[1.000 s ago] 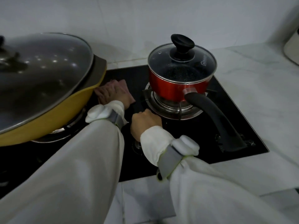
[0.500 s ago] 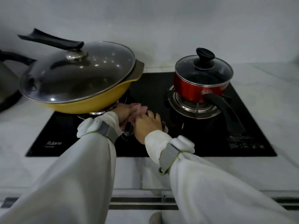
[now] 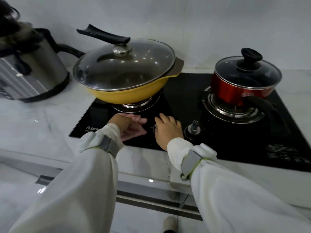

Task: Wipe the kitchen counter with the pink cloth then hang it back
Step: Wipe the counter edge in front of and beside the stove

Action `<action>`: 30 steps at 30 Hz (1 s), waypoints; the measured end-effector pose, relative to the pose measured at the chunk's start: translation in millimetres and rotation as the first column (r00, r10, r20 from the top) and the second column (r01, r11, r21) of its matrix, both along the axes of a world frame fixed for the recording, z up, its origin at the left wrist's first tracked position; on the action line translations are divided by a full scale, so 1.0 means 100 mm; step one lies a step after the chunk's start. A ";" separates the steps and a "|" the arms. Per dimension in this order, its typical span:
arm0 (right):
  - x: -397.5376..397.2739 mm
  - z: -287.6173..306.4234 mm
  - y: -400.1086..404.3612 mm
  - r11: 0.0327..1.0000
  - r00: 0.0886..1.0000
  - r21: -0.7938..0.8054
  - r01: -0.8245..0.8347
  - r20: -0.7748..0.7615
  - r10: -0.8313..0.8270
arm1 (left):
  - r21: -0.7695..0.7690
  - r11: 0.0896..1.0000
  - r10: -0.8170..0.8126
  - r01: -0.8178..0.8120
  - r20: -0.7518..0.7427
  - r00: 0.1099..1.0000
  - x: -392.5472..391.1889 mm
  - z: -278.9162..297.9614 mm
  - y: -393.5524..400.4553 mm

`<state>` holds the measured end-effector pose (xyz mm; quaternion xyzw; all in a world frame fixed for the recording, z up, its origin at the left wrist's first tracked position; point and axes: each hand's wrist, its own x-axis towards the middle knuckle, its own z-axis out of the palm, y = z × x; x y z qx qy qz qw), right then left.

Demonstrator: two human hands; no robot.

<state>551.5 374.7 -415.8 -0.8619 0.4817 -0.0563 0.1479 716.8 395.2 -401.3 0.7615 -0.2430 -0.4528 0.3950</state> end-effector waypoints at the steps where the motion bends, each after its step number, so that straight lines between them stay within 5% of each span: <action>1: -0.03 0.01 0.01 1.000 1.000 -0.005 -0.006 0.002 0.006 | 0.002 0.999 0.050 -0.050 0.071 0.996 0.18 -0.03 0.07; 3: -0.12 0.01 0.04 1.000 1.000 -0.002 -0.019 -0.009 0.019 | 0.099 0.994 -0.008 -0.037 0.423 0.906 0.61 -0.18 0.19; 5: -0.26 0.01 0.09 1.000 0.998 -0.012 -0.026 -0.049 0.026 | 0.428 0.904 -0.309 -0.027 0.694 0.650 0.92 -0.47 0.30; 7: -0.41 0.01 0.13 0.999 0.995 -0.007 -0.047 -0.084 0.046 | 0.549 0.833 -0.410 -0.077 0.704 0.580 0.80 -0.60 0.35; 14: -0.81 -0.06 0.47 0.997 0.997 -0.031 -0.068 0.016 0.069 | 0.449 0.891 -0.410 0.068 0.730 0.547 -1.09 -0.44 0.52; 20: -1.26 -0.08 0.67 0.996 0.977 -0.021 0.083 0.199 -0.077 | 0.559 0.759 -0.640 0.333 0.736 0.223 -2.27 -0.54 0.65; 24: -1.60 -0.11 0.65 0.970 0.955 -0.057 0.235 0.197 -0.220 | 0.540 0.551 -0.718 0.636 0.695 0.032 -2.41 -0.44 0.77; 27: -1.61 -0.15 0.74 0.975 0.970 -0.052 0.216 0.129 -0.208 | 0.487 0.573 -0.720 0.659 0.683 0.121 -2.13 -0.40 0.86; 30: -1.58 -0.17 0.83 0.982 0.980 -0.030 0.185 0.078 -0.182 | 0.407 0.761 -0.612 0.505 0.709 0.351 -1.71 -0.42 0.99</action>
